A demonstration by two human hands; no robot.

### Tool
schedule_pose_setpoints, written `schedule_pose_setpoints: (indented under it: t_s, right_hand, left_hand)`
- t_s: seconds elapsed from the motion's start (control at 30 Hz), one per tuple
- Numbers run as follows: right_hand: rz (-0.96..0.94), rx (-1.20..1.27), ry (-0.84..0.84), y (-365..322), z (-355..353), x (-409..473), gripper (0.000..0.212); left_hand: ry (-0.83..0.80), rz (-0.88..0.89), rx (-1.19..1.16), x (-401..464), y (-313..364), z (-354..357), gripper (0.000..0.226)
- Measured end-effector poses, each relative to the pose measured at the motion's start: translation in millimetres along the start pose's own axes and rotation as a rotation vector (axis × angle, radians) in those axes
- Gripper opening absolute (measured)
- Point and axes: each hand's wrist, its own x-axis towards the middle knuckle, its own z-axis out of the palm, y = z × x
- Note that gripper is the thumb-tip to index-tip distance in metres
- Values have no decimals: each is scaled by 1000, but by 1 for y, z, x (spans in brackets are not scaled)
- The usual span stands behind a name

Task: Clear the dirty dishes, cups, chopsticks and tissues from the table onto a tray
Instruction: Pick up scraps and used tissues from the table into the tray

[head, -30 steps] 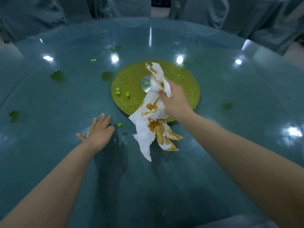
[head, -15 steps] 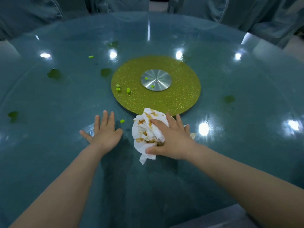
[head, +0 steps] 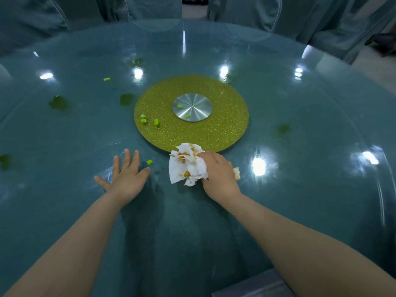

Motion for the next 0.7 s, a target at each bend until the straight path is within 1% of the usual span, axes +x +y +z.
schedule_pose_setpoints:
  t_s: [0.07,0.13,0.2,0.23,0.3,0.37,0.43,0.5,0.6,0.7]
  right_hand:
    - [52,46,40,-2,-1,2,48]
    - [110,97,60,-5,-5,5,37]
    - [227,250,105,-9,-14,8,28]
    - [297,344,128,-9,-20,10,26]
    - [417,512,194,-7,-33,11,19]
    - [501,730,294,-5,-47,7,16]
    - [555,882,385,-4,-63,1,22]
    - [558,960,415,-10,-83,-8,25]
    - [459,1011,422,-27,-115,-31,27]
    - [350,996,393,-37,-144,-67,26]
  left_hand:
    - [-17,0,-28,-1,1,-4,61]
    - [-28,-4,-48,-6,3,-7,61]
    - [1,23,6,-11,4,-9,61]
    - [36,44,53,-14,6,-10,61]
    - [154,124,103,-24,13,-12,58]
    - [267,230,49,-40,26,-15,53]
    - [326,340,-11,-61,38,-21,50]
    - [331,452,-103,-85,49,-28,50]
    - [296,572,-295,-125,66,-46,51]
    - [364,645,-349,-162,81,-65,50]
